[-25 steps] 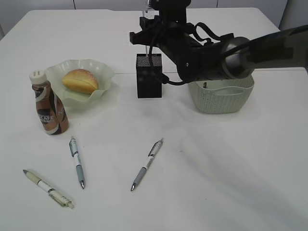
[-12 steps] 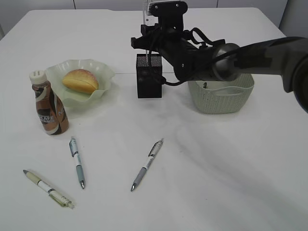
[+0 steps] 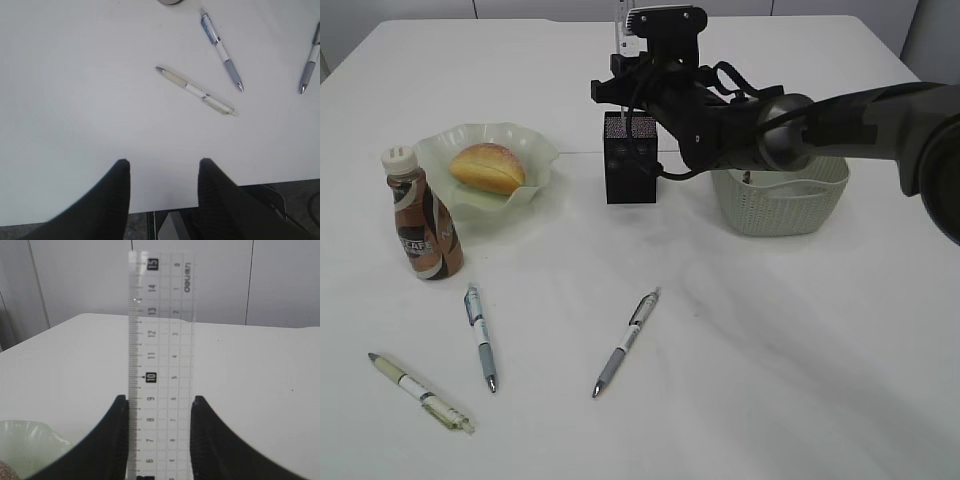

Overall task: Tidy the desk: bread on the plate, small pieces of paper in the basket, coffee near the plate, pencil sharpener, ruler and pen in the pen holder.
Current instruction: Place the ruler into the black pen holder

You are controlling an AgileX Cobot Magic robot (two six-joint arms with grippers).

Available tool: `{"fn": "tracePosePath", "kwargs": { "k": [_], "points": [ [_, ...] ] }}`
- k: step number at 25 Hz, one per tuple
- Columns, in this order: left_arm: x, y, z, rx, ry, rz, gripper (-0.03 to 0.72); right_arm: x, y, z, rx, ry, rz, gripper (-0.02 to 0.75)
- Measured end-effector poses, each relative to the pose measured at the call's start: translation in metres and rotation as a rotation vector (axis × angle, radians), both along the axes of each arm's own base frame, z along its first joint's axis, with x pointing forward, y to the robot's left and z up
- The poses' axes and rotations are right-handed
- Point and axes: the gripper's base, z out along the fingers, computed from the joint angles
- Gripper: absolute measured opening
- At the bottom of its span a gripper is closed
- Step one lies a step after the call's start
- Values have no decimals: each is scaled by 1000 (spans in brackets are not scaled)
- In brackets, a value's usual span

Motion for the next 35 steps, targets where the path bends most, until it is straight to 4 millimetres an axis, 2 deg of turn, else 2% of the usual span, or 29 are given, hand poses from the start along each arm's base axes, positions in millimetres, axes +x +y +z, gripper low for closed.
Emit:
{"fn": "tracePosePath", "kwargs": {
  "k": [25,35],
  "points": [
    [0,0,0,0,0,0,326,0,0,-6,-15,53,10,253],
    [0,0,0,-2,0,0,323,1,-2,3,-6,-41,0,253]
  ]
}}
